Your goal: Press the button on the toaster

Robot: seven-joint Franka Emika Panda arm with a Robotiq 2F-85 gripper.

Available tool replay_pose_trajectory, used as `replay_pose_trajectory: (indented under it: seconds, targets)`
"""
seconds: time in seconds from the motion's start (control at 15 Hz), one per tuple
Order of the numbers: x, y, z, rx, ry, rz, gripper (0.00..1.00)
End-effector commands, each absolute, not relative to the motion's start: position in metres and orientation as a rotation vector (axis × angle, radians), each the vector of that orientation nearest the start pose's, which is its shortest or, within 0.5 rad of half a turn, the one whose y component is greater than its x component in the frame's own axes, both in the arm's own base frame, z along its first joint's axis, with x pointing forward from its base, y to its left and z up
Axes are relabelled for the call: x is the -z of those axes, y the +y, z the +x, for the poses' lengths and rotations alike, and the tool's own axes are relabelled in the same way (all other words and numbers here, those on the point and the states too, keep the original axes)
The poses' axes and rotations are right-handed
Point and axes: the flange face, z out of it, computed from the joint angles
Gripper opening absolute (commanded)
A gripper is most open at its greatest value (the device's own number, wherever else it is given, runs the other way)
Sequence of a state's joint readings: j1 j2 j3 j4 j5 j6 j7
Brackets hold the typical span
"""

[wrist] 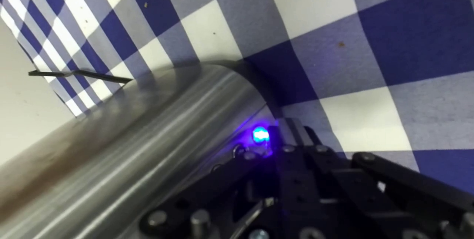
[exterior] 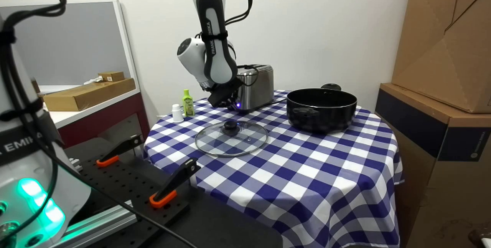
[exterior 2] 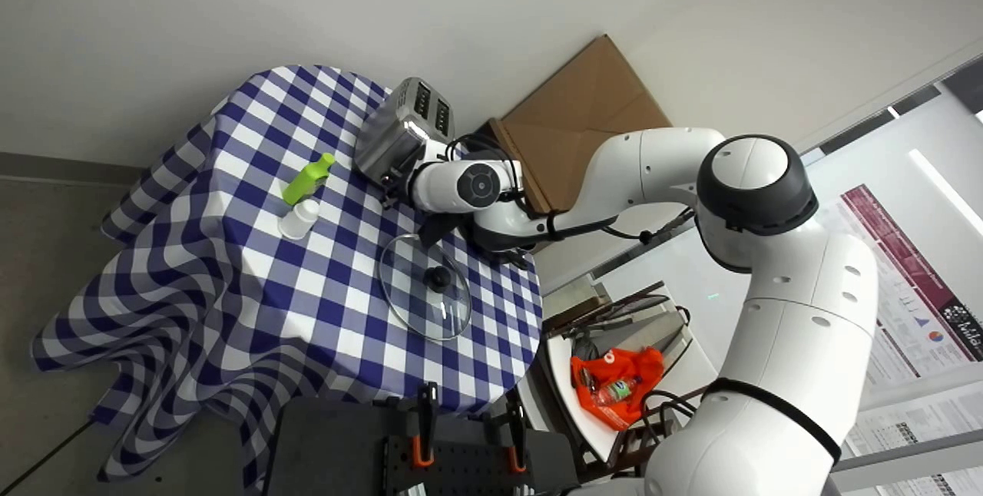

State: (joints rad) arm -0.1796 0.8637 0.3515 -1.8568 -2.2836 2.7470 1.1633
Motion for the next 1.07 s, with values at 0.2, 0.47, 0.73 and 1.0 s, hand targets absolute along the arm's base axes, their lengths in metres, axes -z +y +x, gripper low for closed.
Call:
replay_pose_trajectory:
  seconds: [0.2,0.47,0.73,1.0]
  targets:
    - [-0.0718,0.1269,0.5616,1.0,-1.602,-2.956,0.0]
    - [-0.072,0.1226,0.5584,0.923,-1.57,-2.949,0.0]
    - [-0.0749,0.1215,0.5551,0.824,-1.518,-2.923,0.0]
    - [-0.0757,0.1204,0.5564,0.776,-1.514,-2.911,0.0]
